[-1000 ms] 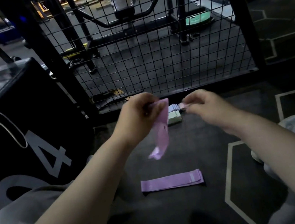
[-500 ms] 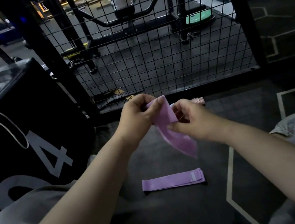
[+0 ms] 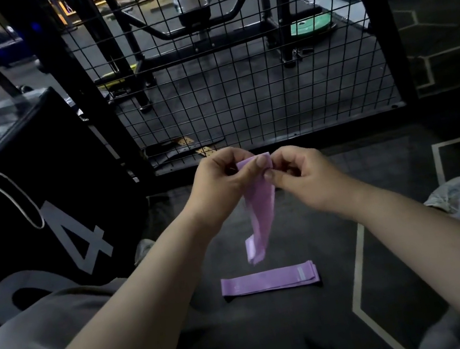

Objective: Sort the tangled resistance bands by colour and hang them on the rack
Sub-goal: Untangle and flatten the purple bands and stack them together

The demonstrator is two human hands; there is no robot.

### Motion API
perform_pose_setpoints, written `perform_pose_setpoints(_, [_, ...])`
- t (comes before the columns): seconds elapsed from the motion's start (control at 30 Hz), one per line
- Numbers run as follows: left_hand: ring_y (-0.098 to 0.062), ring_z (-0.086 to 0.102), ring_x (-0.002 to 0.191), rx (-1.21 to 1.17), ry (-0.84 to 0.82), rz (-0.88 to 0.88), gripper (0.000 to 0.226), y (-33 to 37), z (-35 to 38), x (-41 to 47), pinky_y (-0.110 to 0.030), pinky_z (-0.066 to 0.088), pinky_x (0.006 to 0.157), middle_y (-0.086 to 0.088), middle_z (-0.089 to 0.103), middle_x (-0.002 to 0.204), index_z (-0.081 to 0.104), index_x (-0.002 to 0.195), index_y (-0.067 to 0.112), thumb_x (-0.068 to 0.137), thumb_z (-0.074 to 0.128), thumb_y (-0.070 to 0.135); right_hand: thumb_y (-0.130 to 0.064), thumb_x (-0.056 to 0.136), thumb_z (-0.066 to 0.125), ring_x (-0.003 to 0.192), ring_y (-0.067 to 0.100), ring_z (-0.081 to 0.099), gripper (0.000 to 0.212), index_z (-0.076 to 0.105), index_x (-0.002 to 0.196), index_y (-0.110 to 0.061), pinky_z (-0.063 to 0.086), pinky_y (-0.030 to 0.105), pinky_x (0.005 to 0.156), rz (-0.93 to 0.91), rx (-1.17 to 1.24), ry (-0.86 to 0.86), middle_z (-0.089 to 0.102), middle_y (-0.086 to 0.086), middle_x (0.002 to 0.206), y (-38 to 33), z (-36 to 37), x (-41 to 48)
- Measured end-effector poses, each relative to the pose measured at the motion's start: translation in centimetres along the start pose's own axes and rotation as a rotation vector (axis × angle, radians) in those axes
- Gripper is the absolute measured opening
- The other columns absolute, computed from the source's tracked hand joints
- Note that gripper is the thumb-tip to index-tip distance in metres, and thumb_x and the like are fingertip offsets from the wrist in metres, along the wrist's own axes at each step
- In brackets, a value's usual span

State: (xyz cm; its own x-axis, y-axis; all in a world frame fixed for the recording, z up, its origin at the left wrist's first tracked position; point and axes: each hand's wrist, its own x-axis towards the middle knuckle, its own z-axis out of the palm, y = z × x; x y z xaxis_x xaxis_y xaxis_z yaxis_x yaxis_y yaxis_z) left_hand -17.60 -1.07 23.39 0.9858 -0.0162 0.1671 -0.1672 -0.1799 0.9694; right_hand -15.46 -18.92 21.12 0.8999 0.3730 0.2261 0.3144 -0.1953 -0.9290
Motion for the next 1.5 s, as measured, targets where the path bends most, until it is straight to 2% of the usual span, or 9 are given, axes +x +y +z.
perform_pose_setpoints(0.27, [-0.024, 0.069, 0.07, -0.192, 0.165, -0.207, 0.016, -0.3, 1.7, -1.0, -0.037, 0.059, 0.065, -0.02, 0.073, 0.081, 0.065, 0.091, -0.001, 0.092, 0.071, 0.014, -0.029, 0.081, 0.082, 0.086, 0.01, 0.067, 0.042, 0.056, 0.112, -0.019, 0.057, 0.027, 0.076, 0.007, -0.131, -0.041, 0.067, -0.003, 0.097, -0.1, 0.8, -0.8])
perform_pose_setpoints(0.37, [-0.029, 0.069, 0.08, -0.189, 0.092, -0.208, 0.026, -0.3, 2.3, -1.2, -0.046, 0.059, 0.079, -0.025, 0.072, 0.092, 0.065, 0.103, -0.01, 0.099, 0.062, 0.016, -0.022, 0.086, 0.078, 0.085, 0.005, 0.065, 0.032, 0.054, 0.109, -0.021, 0.057, 0.027, 0.074, 0.019, -0.186, 0.017, 0.065, -0.008, 0.096, 0.1, 0.8, -0.7])
perform_pose_setpoints(0.5, [-0.011, 0.062, 0.077, -0.068, 0.053, -0.179, 0.024, -0.4, 1.9, -1.1, -0.021, 0.052, 0.065, -0.005, 0.069, 0.09, 0.07, 0.111, 0.002, 0.104, 0.053, 0.018, -0.018, 0.097, 0.063, 0.091, 0.018, 0.066, 0.006, 0.06, 0.102, -0.019, 0.057, 0.042, 0.081, 0.085, -0.119, 0.103, 0.068, -0.001, 0.095, 0.2, -0.1, -0.2])
perform_pose_setpoints(0.6, [-0.009, 0.06, 0.09, -0.114, 0.099, -0.193, 0.031, -0.8, 1.2, -1.0, -0.01, 0.047, 0.069, -0.005, 0.067, 0.109, 0.064, 0.12, 0.006, 0.09, 0.065, 0.011, -0.014, 0.098, 0.063, 0.099, 0.029, 0.068, 0.011, 0.064, 0.109, -0.013, 0.055, 0.053, 0.092, 0.17, 0.071, 0.062, 0.072, 0.01, 0.102, -0.4, -0.6, 0.0])
perform_pose_setpoints(0.73, [-0.018, 0.065, 0.098, -0.17, -0.045, -0.211, 0.026, -1.5, 0.5, -1.3, -0.03, 0.051, 0.091, -0.013, 0.072, 0.109, 0.067, 0.115, 0.001, 0.09, 0.062, 0.008, -0.01, 0.097, 0.062, 0.096, 0.025, 0.066, 0.022, 0.062, 0.118, -0.003, 0.053, 0.054, 0.097, 0.193, 0.223, 0.034, 0.07, 0.021, 0.111, -1.3, -0.6, -0.1])
perform_pose_setpoints(0.93, [-0.02, 0.06, 0.079, -0.098, -0.055, -0.209, 0.023, -2.2, 1.3, -1.7, -0.03, 0.052, 0.08, -0.012, 0.067, 0.085, 0.064, 0.1, -0.012, 0.101, 0.057, 0.011, -0.028, 0.101, 0.058, 0.086, 0.025, 0.065, 0.025, 0.068, 0.105, -0.005, 0.052, 0.056, 0.093, 0.187, 0.232, 0.011, 0.071, 0.022, 0.096, -1.6, -0.9, -0.2])
perform_pose_setpoints(1.03, [-0.01, 0.059, 0.07, -0.114, -0.101, -0.195, 0.015, -2.2, 1.6, -1.9, -0.02, 0.049, 0.071, -0.002, 0.066, 0.077, 0.067, 0.092, 0.001, 0.1, 0.058, 0.011, -0.026, 0.1, 0.058, 0.08, 0.023, 0.062, 0.024, 0.069, 0.1, -0.006, 0.055, 0.054, 0.083, 0.142, 0.194, 0.049, 0.069, 0.018, 0.087, -1.6, -0.8, -0.1])
perform_pose_setpoints(1.3, [-0.017, 0.063, 0.086, -0.176, -0.182, -0.215, 0.021, -3.3, 2.4, -3.1, -0.032, 0.052, 0.084, -0.01, 0.068, 0.093, 0.064, 0.102, -0.006, 0.094, 0.067, 0.013, -0.022, 0.098, 0.061, 0.079, 0.016, 0.06, 0.018, 0.07, 0.102, -0.007, 0.051, 0.037, 0.077, 0.153, 0.179, 0.091, 0.069, 0.007, 0.088, -1.1, -0.9, 0.0])
perform_pose_setpoints(1.5, [-0.045, 0.066, 0.1, -0.184, -0.261, -0.287, 0.03, -3.8, 2.8, -3.6, -0.054, 0.05, 0.089, -0.023, 0.069, 0.103, 0.067, 0.112, 0.006, 0.084, 0.071, 0.016, -0.023, 0.101, 0.057, 0.083, 0.015, 0.063, 0.013, 0.068, 0.103, -0.016, 0.057, 0.041, 0.084, 0.178, 0.193, 0.15, 0.068, 0.0, 0.089, -1.9, -1.1, -0.3])
